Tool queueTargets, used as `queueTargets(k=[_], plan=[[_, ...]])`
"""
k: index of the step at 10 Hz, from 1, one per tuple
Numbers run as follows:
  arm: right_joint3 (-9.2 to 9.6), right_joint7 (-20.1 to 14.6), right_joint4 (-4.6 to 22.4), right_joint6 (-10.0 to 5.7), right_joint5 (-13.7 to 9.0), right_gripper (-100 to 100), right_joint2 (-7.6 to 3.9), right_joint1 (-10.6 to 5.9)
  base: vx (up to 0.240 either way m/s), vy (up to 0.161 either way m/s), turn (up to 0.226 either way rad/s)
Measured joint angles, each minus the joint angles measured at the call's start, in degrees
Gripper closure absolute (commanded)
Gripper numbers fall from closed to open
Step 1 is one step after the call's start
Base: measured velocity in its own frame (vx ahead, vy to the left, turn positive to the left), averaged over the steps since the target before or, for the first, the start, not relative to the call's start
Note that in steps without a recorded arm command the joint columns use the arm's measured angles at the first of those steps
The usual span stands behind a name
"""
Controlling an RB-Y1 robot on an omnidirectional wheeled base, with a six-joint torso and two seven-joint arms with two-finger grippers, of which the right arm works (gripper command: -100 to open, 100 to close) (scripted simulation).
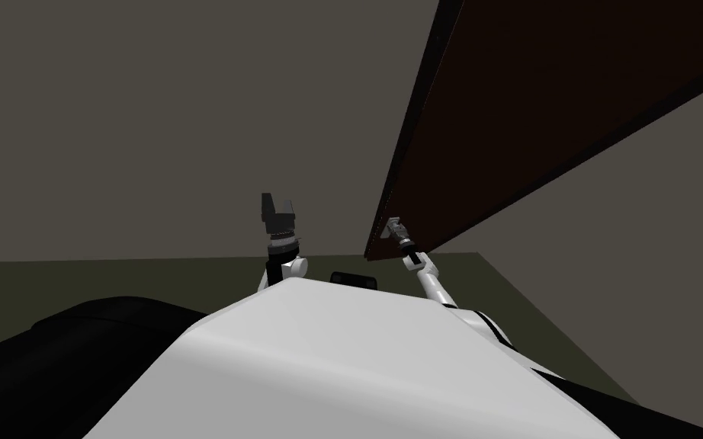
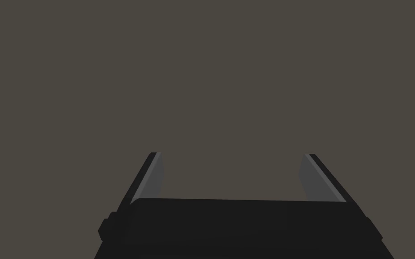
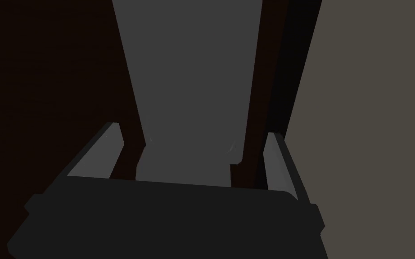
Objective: Pull the door open
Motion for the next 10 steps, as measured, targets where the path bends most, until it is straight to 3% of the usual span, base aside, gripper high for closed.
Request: queueTargets(k=[6,10], plan=[[0.19,-0.20,0.19,-0.04,0.07,100,-0.09,0.25,-0.018,-0.004,0.009],[0.34,-4.15,0.51,0.22,-1.98,100,-0.18,0.06,-0.037,-0.039,0.070]])
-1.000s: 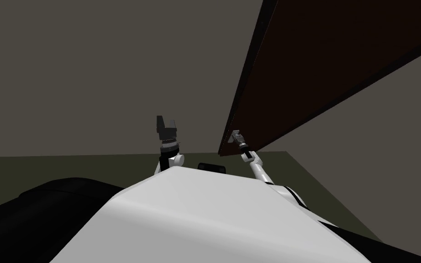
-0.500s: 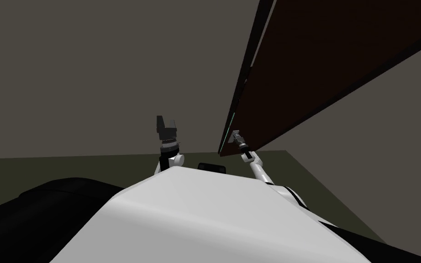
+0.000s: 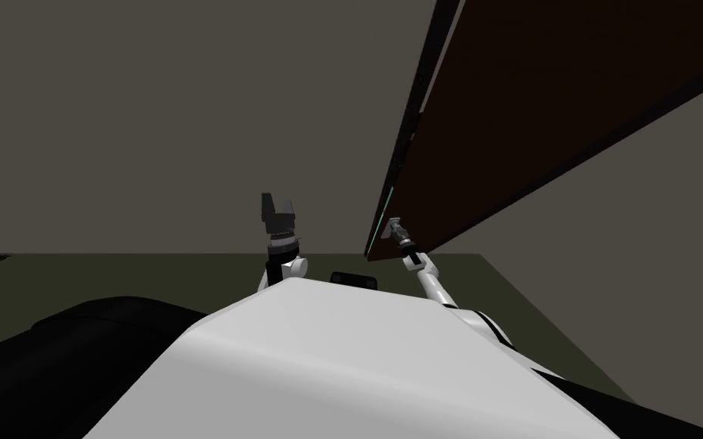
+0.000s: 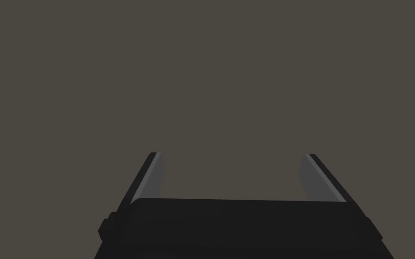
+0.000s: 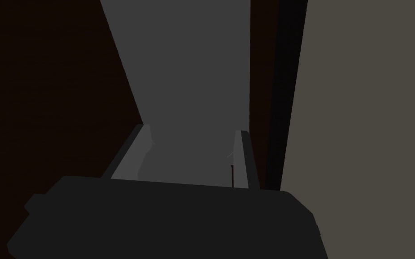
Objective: Pull the door open
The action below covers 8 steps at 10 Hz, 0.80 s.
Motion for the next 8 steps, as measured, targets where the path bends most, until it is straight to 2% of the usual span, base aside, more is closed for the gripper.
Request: queueTargets(k=[8], plan=[[0.37,-11.24,0.86,0.33,-6.15,100,-0.01,-0.67,-0.055,-0.046,0.087]])
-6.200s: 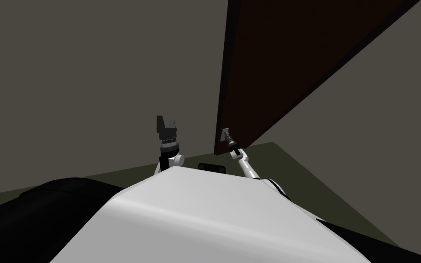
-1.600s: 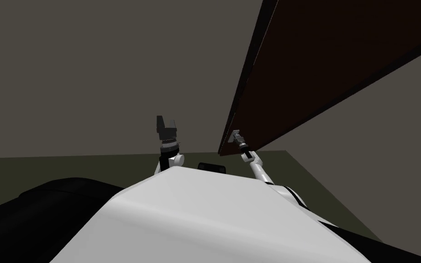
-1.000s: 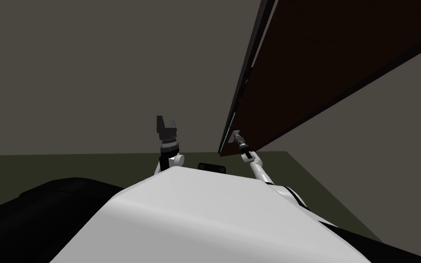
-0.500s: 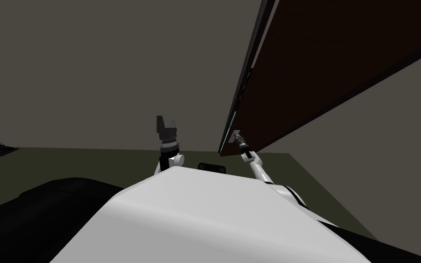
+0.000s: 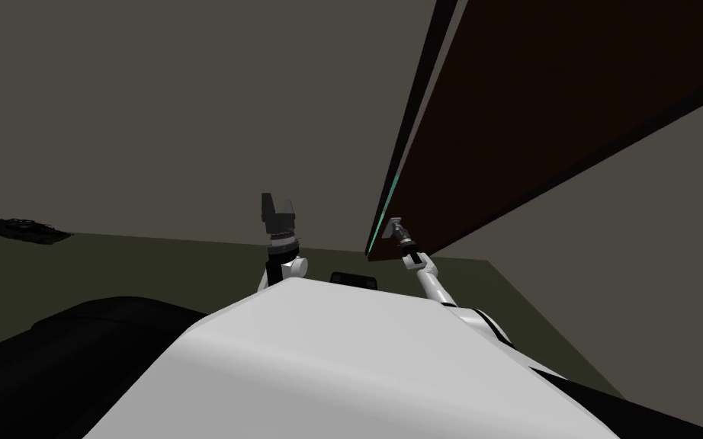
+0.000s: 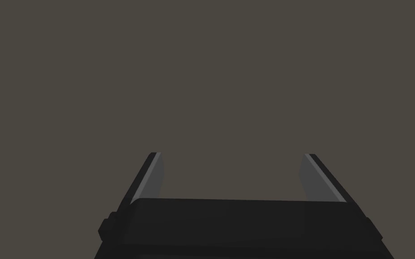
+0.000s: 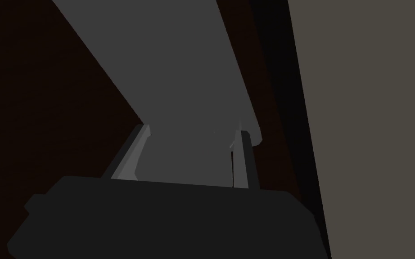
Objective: Pull the door open
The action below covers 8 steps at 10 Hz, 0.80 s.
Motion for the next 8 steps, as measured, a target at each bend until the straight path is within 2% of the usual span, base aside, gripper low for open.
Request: queueTargets(k=[8], plan=[[0.25,-11.27,1.14,0.24,-6.75,100,-0.16,-0.93,-0.054,-0.047,0.091]])
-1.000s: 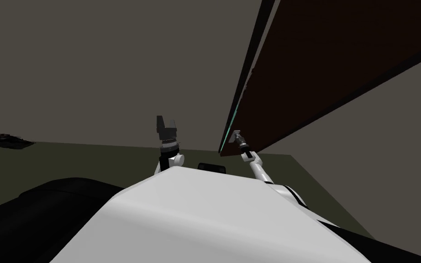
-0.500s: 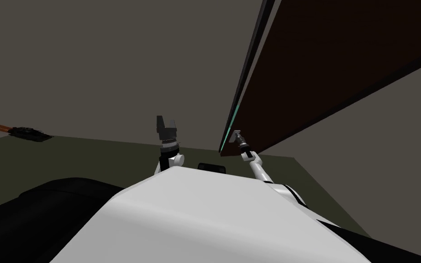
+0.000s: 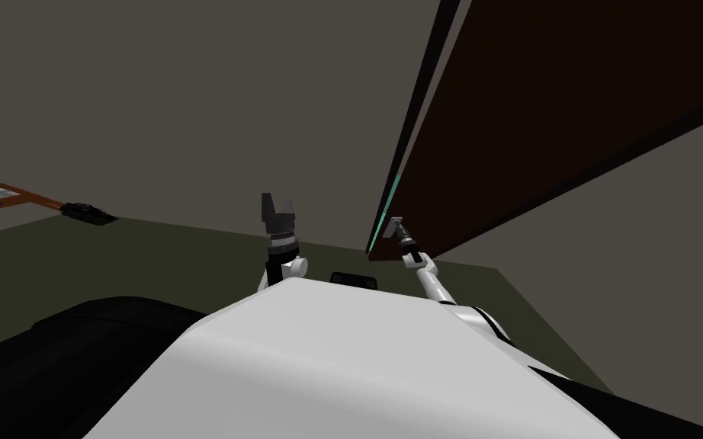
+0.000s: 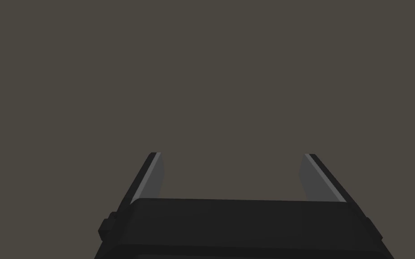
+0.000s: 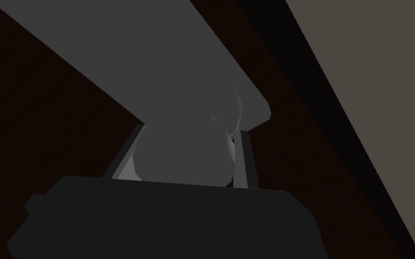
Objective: Pull the door open
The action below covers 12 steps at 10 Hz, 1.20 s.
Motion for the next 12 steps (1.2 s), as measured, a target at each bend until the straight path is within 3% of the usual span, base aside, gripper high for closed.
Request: queueTargets(k=[12], plan=[[0.48,-16.62,1.42,0.66,-10.24,100,-0.34,-1.10,-0.059,-0.046,0.099]])
